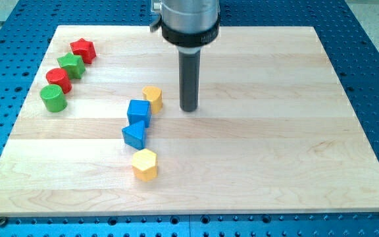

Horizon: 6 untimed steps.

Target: Put the heart top of cube

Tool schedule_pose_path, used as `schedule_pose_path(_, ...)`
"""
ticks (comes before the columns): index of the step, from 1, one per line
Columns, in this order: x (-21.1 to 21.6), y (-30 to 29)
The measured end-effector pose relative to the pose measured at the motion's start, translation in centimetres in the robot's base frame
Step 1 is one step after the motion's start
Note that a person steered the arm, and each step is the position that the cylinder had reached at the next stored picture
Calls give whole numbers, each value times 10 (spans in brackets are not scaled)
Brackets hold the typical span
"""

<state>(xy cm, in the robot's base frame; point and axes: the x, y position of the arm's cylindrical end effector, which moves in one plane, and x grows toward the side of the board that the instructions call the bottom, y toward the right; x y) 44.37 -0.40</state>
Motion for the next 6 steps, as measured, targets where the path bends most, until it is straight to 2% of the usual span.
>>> schedule_pose_path(3, -2, -45)
schedule_pose_path(5, -15, -44)
schedule_pose_path(6, 24, 13)
